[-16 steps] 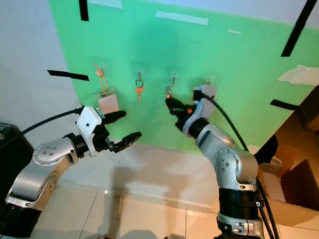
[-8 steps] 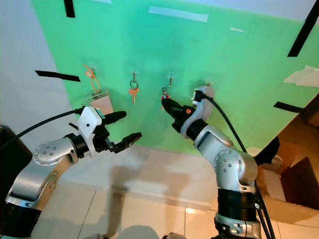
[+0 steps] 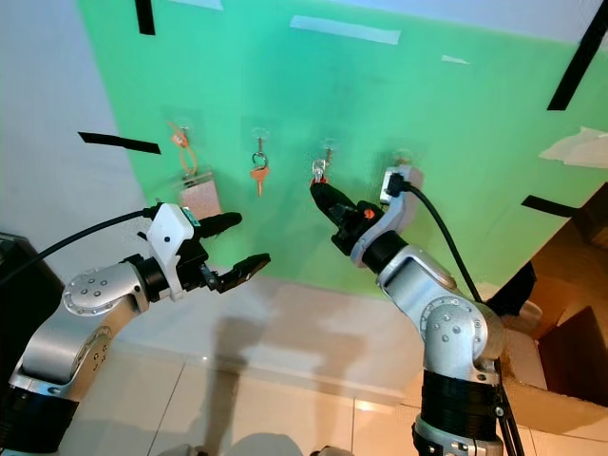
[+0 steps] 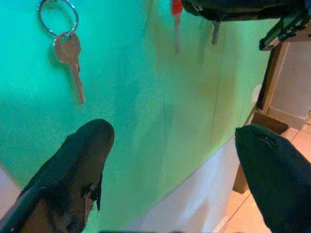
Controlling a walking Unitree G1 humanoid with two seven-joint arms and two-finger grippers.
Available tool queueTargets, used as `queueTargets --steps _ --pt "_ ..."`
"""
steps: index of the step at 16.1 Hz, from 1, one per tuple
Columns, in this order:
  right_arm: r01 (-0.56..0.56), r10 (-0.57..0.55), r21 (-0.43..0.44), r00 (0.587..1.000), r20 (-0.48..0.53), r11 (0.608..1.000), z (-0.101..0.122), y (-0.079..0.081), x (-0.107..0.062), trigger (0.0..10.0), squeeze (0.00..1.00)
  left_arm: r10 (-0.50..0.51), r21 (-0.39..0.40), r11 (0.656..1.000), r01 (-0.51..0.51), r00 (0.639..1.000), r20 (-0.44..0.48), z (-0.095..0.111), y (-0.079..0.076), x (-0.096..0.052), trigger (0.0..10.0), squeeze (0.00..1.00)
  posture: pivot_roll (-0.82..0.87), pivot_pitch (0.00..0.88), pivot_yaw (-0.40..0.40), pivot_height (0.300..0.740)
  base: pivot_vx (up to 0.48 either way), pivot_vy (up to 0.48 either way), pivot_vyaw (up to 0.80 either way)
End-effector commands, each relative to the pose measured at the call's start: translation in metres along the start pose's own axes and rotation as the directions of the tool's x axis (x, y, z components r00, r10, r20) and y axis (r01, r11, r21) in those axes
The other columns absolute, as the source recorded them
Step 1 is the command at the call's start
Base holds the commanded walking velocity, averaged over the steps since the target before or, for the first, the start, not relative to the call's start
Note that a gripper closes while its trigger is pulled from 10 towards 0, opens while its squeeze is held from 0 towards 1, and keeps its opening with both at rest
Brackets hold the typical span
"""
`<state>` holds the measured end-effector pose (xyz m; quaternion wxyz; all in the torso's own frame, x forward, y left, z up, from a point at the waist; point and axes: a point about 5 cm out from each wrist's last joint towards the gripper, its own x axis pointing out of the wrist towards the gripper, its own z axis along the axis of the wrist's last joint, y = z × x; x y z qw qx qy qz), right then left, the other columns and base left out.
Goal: Hang keys on a hook
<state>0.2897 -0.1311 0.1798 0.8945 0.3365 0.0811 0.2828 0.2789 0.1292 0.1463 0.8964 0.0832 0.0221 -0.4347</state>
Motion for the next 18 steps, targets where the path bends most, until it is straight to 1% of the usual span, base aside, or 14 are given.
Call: queueTargets --steps 1,2,6,8,9,10,12,13,15,17,18 --pt "0.003 -0.004 0.007 1.000 0.021 1.000 0.005 0.002 -0.002 10.0 0.00 -0.019 0.007 1.000 0.019 1.000 0.016 0.006 -0.001 0.002 10.0 0.00 -0.08 0.000 -0.065 0.740 0.000 0.000 0.00" --pt "0.007 -0.008 0.028 0.999 0.034 1.000 0.006 0.002 -0.001 10.0 0.00 -0.020 0.006 1.000 0.020 1.000 0.016 0.006 -0.001 0.002 10.0 0.00 -0.08 0.000 -0.066 0.740 0.000 0.000 0.00" --pt "0.018 -0.020 0.054 0.999 0.038 0.998 0.007 0.002 0.000 10.0 0.00 -0.021 0.003 1.000 0.021 1.000 0.017 0.006 -0.001 0.002 10.0 0.00 -0.08 0.000 -0.064 0.740 0.000 0.000 0.00" --pt "0.049 -0.055 0.103 0.997 0.057 0.994 0.010 -0.001 0.003 10.0 0.00 -0.024 0.003 1.000 0.024 1.000 0.017 0.006 -0.001 0.003 10.0 0.00 -0.08 0.000 -0.063 0.740 0.000 0.000 0.00" --pt "0.072 -0.086 0.158 0.993 0.081 0.985 0.013 -0.005 0.004 10.0 0.00 -0.025 0.002 1.000 0.025 1.000 0.017 0.006 -0.002 0.003 10.0 0.00 -0.08 0.000 -0.063 0.740 0.000 0.000 0.00" --pt "0.079 -0.095 0.179 0.992 0.085 0.981 0.013 -0.006 0.004 10.0 0.00 -0.025 0.002 1.000 0.025 1.000 0.017 0.006 -0.002 0.003 10.0 0.00 -0.08 0.000 -0.065 0.740 0.000 0.000 0.00" --pt "0.082 -0.101 0.231 0.992 0.071 0.969 0.012 -0.008 0.003 10.0 0.00 -0.025 0.001 1.000 0.025 1.000 0.017 0.006 -0.002 0.003 10.0 0.00 -0.08 0.000 -0.067 0.740 0.000 0.000 0.00" --pt "0.082 -0.097 0.252 0.994 0.045 0.964 0.009 -0.008 0.002 10.0 0.00 -0.025 0.001 1.000 0.025 1.000 0.018 0.006 -0.002 0.003 10.0 0.00 -0.08 0.000 -0.067 0.740 0.000 0.000 0.00" --pt "0.084 -0.094 0.279 0.995 0.020 0.957 0.005 -0.007 0.000 10.0 0.00 -0.025 0.003 1.000 0.025 0.999 0.024 0.007 -0.001 0.003 10.0 0.00 -0.08 0.000 -0.068 0.740 0.000 0.000 0.00" --pt "0.088 -0.096 0.291 0.995 0.012 0.953 0.004 -0.007 0.000 10.0 0.00 -0.023 0.002 1.000 0.023 0.999 0.039 0.010 -0.001 0.003 10.0 0.00 -0.08 0.000 -0.068 0.740 0.000 0.000 0.00" --pt "0.075 -0.085 0.303 0.996 0.020 0.950 0.005 -0.005 -0.001 10.0 0.00 -0.017 -0.014 1.000 0.018 0.997 0.078 0.016 0.000 0.005 10.0 0.00 -0.08 0.000 -0.068 0.740 0.000 0.000 0.00"
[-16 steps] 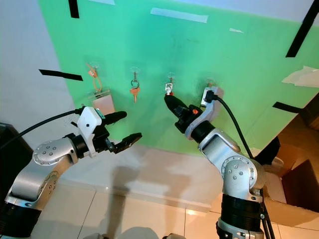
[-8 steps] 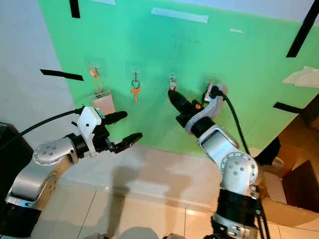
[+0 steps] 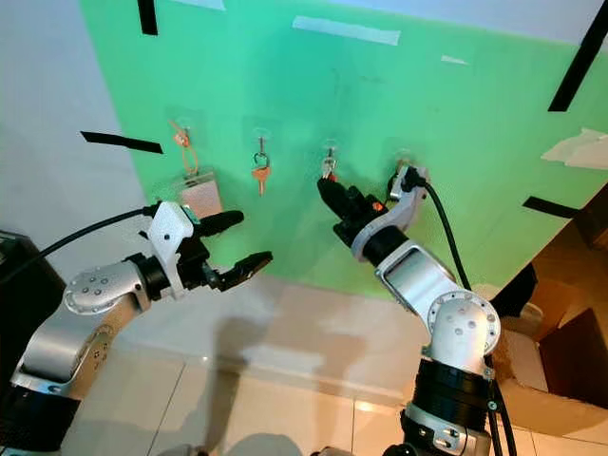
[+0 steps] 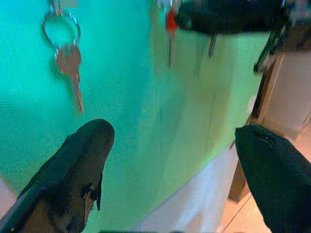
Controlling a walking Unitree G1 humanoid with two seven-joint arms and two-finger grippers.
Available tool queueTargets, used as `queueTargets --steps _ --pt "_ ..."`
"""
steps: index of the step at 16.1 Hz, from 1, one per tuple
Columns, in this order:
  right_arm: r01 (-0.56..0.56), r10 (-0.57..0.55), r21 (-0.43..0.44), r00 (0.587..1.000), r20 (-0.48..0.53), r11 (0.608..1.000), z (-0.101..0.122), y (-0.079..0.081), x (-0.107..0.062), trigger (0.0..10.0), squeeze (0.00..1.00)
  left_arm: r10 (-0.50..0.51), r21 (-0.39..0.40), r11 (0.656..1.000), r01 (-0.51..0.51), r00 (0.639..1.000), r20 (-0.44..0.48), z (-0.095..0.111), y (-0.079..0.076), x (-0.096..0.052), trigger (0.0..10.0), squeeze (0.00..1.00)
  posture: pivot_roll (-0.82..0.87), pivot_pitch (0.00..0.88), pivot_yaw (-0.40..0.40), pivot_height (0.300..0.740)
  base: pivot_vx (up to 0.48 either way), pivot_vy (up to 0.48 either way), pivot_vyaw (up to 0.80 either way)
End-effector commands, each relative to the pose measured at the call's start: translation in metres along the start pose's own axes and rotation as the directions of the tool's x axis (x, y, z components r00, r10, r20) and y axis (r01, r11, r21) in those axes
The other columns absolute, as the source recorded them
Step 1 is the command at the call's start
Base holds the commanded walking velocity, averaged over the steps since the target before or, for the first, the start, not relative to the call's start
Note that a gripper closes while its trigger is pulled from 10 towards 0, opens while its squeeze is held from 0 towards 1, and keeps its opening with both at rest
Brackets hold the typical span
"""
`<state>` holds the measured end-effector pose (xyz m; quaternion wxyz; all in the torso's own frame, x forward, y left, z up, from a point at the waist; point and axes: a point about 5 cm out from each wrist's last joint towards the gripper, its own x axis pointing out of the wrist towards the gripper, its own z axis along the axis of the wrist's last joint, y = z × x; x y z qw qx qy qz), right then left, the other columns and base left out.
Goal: Hang keys on a hook
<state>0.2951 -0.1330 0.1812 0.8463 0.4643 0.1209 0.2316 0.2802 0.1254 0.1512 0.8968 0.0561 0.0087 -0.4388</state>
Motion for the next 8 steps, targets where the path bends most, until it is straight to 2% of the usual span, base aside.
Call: queueTargets --steps 1,8 --pt "0.002 -0.002 0.021 1.000 0.011 1.000 0.002 -0.001 -0.004 10.0 0.00 -0.011 0.013 1.000 0.011 0.999 0.053 0.015 0.000 0.003 10.0 0.00 -0.08 0.000 -0.068 0.740 0.000 0.000 0.00" --pt "0.024 -0.024 0.074 1.000 0.005 0.997 0.000 -0.003 -0.007 10.0 0.00 -0.012 -0.012 1.000 0.014 0.993 0.120 0.029 0.001 0.006 10.0 0.00 -0.08 0.000 -0.069 0.740 0.000 0.000 0.00"
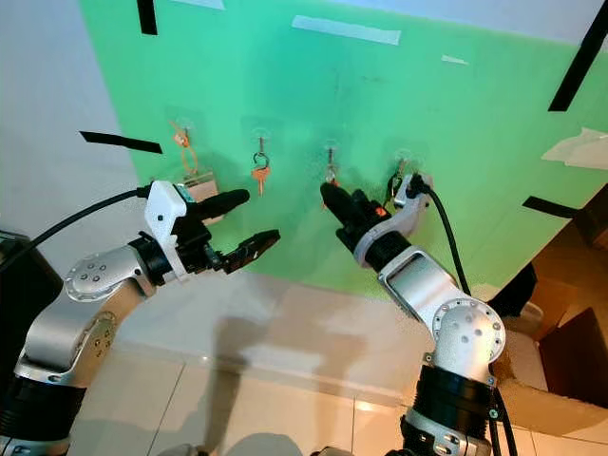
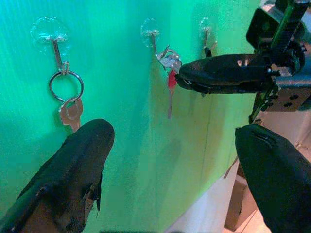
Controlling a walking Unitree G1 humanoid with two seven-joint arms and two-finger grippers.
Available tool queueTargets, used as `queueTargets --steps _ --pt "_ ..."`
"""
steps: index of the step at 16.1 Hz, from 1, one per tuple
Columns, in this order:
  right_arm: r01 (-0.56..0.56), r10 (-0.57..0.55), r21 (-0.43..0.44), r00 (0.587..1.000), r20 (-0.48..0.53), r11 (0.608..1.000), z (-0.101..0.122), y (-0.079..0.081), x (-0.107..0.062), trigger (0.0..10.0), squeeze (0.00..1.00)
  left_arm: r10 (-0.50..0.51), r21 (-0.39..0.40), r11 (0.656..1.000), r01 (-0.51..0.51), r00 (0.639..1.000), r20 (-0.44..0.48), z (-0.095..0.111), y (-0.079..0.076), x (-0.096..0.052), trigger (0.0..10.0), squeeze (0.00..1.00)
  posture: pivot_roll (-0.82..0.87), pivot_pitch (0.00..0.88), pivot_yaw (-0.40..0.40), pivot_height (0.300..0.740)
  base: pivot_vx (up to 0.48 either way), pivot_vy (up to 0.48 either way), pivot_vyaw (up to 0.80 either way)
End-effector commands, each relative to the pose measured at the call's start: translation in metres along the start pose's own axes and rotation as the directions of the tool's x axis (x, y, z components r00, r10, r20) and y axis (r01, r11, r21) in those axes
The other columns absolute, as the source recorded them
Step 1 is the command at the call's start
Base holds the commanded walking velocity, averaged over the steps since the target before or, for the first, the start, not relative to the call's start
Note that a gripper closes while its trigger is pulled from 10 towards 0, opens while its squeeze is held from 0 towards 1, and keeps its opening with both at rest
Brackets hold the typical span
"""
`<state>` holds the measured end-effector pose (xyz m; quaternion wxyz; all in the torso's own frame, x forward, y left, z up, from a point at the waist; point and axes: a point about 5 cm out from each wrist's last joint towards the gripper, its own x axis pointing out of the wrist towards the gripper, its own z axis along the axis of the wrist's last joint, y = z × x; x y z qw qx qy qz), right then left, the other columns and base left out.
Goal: Hang keys on a hook
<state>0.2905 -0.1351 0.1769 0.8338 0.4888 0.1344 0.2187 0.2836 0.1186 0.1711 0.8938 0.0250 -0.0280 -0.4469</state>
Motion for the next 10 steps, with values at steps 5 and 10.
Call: queueTargets --steps 5,10 --pt "0.014 -0.013 0.031 1.000 -0.014 0.999 -0.004 -0.003 -0.005 10.0 0.00 -0.003 0.007 1.000 0.003 0.999 0.035 0.012 0.001 0.002 10.0 0.00 -0.08 0.000 -0.067 0.740 0.000 0.000 0.00" --pt "0.043 -0.043 -0.027 0.999 0.014 0.999 0.001 -0.006 0.006 10.0 0.00 -0.012 0.018 1.000 0.012 0.999 0.031 0.013 0.001 0.003 10.0 0.00 -0.08 0.000 -0.063 0.740 0.000 0.000 0.00"
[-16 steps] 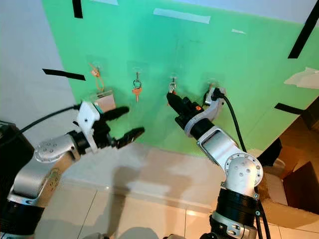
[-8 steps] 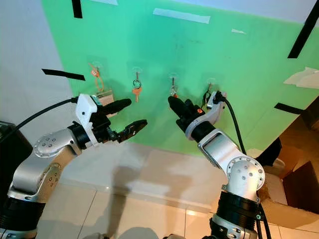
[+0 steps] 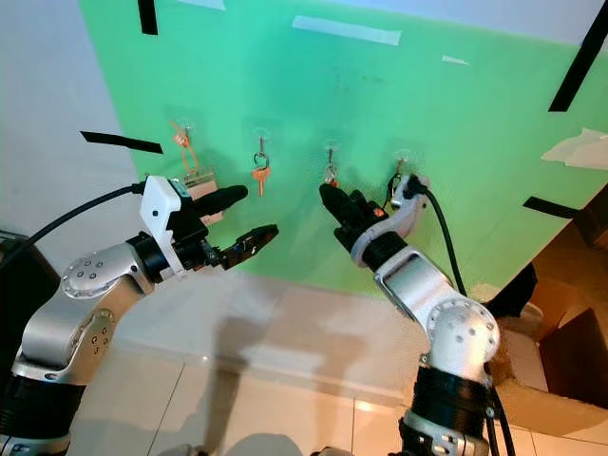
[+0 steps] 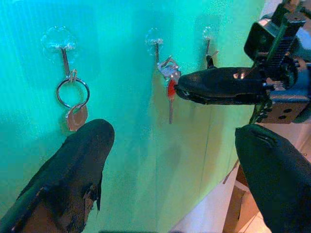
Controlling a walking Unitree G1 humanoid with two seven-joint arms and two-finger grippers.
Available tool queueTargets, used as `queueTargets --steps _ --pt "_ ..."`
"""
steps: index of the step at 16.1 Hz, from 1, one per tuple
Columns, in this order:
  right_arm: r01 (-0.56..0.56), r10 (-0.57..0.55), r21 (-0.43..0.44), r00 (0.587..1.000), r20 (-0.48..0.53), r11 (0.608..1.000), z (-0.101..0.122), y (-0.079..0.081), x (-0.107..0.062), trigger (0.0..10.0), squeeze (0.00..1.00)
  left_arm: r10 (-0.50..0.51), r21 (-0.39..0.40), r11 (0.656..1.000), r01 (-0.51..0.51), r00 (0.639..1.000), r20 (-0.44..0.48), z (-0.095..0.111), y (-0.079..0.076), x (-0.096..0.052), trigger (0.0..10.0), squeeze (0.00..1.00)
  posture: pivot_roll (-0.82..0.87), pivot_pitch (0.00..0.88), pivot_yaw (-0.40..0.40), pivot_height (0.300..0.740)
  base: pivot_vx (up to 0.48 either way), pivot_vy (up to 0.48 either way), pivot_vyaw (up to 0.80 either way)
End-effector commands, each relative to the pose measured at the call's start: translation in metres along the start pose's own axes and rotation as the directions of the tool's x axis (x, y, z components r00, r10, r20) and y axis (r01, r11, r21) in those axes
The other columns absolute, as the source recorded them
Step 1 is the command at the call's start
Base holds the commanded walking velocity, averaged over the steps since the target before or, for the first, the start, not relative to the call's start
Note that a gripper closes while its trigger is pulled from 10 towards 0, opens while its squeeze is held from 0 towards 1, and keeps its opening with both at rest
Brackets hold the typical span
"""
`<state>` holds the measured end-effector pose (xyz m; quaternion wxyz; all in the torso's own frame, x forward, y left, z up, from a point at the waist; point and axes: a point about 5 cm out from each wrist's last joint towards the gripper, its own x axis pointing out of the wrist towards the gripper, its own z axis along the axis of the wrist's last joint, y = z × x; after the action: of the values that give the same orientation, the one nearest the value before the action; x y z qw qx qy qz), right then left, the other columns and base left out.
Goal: Hang keys on a hook
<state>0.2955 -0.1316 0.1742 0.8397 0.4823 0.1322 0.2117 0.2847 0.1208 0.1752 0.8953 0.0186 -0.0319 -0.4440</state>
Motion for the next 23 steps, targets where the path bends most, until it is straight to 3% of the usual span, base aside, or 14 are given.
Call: queueTargets --steps 1,5,11,12,13,17,20,21,22,23 --pt "0.037 -0.037 -0.011 0.999 0.009 0.999 0.003 -0.005 0.004 10.0 0.00 -0.023 0.029 0.999 0.023 1.000 0.018 0.009 -0.002 0.005 10.0 0.00 -0.08 0.000 -0.063 0.740 0.000 0.000 0.00" --pt "0.073 -0.074 0.042 0.997 0.010 0.996 0.000 -0.016 0.010 10.0 0.00 -0.029 0.032 0.999 0.028 0.999 0.019 0.010 -0.003 0.006 10.0 0.00 -0.07 0.000 -0.066 0.740 0.000 0.000 0.00" --pt "0.085 -0.087 0.053 0.996 0.036 0.995 0.003 -0.022 0.010 10.0 0.00 -0.035 0.035 0.999 0.034 0.999 0.024 0.010 -0.004 0.007 10.0 0.00 -0.08 0.000 -0.068 0.740 0.000 0.000 0.00" --pt "0.085 -0.087 0.057 0.995 0.042 0.995 0.004 -0.023 0.010 10.0 0.13 -0.036 0.035 0.999 0.035 0.999 0.024 0.010 -0.004 0.007 10.0 0.00 -0.08 0.000 -0.068 0.740 0.000 0.000 0.00" --pt "0.086 -0.089 0.060 0.995 0.050 0.994 0.005 -0.023 0.009 10.0 1.00 -0.036 0.035 0.999 0.035 0.999 0.025 0.010 -0.004 0.007 10.0 0.00 -0.08 0.000 -0.068 0.740 0.000 0.000 0.00" --pt "0.120 -0.120 0.008 0.991 0.057 0.993 0.004 -0.030 0.005 10.0 1.00 -0.034 0.032 0.999 0.033 0.999 0.024 0.010 -0.005 0.006 10.0 0.00 -0.07 0.000 -0.068 0.740 0.000 0.000 0.00" --pt "0.167 -0.163 -0.127 0.986 0.037 0.978 0.001 -0.035 -0.001 10.0 1.00 -0.026 0.029 0.999 0.026 1.000 0.017 0.008 -0.005 0.005 10.0 0.00 -0.08 0.000 -0.066 0.740 0.000 0.000 0.00" --pt "0.189 -0.199 -0.320 0.980 0.000 0.928 -0.005 -0.038 -0.006 10.0 1.00 -0.004 0.035 0.999 0.004 1.000 -0.002 0.004 -0.003 0.004 10.0 0.00 -0.08 0.000 -0.065 0.740 0.000 0.000 0.00" --pt "0.181 -0.221 -0.444 0.975 -0.038 0.877 -0.014 -0.039 -0.011 10.0 1.00 0.032 0.050 0.998 -0.031 0.999 -0.031 -0.001 0.000 0.003 10.0 0.00 -0.08 0.000 -0.061 0.740 0.000 0.000 0.00" --pt "0.146 -0.204 -0.507 0.977 -0.061 0.849 -0.021 -0.037 -0.015 10.0 1.00 0.088 0.078 0.994 -0.083 0.994 -0.070 -0.009 0.004 0.003 10.0 0.00 -0.08 0.000 -0.060 0.740 0.000 0.000 0.00"
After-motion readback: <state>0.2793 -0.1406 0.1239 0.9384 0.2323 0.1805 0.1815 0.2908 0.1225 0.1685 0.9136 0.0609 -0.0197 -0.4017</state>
